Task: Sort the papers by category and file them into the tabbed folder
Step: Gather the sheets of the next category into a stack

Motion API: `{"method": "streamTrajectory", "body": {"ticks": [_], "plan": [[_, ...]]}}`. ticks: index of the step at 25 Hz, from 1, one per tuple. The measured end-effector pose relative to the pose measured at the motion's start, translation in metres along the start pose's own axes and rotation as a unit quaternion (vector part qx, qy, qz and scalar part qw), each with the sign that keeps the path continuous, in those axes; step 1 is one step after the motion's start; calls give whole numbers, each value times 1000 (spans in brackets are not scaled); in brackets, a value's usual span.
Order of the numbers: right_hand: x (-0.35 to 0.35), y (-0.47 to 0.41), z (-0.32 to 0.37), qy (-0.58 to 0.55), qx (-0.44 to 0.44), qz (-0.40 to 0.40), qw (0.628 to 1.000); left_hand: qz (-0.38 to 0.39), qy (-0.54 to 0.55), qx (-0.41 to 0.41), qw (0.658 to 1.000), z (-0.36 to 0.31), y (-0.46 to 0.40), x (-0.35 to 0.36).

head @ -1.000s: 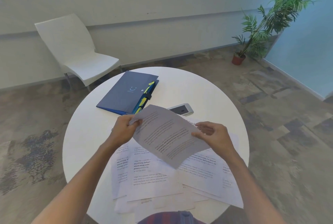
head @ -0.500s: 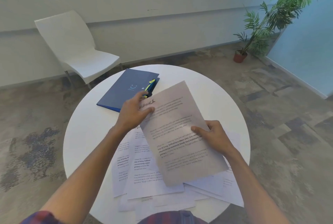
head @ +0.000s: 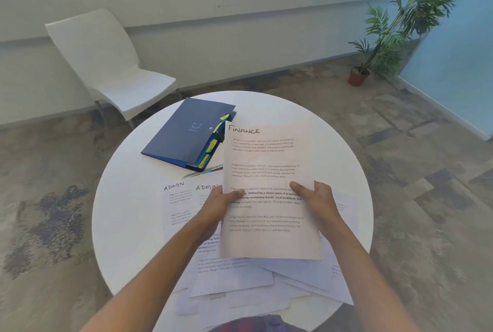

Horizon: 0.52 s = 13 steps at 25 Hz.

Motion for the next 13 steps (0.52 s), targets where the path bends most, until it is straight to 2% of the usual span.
{"method": "streamTrajectory", "body": {"ticks": [6,13], "plan": [[-2,-10,-10,-6,0,-15,1000,19,54,-17,998,-1,-6,-12],[4,-25,-25,-9,41,-29,999,-6,28,-71,997,12,-22,-12]]}}
Point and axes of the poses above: each hand's wrist, its own y-axis away from the middle knuckle, its own x-axis out of the palm, z = x × y, the point moved 2 cm from there along -y, towards the middle knuckle, and after that the axes turned 10 degrees about -y, right-handed, at the moved point
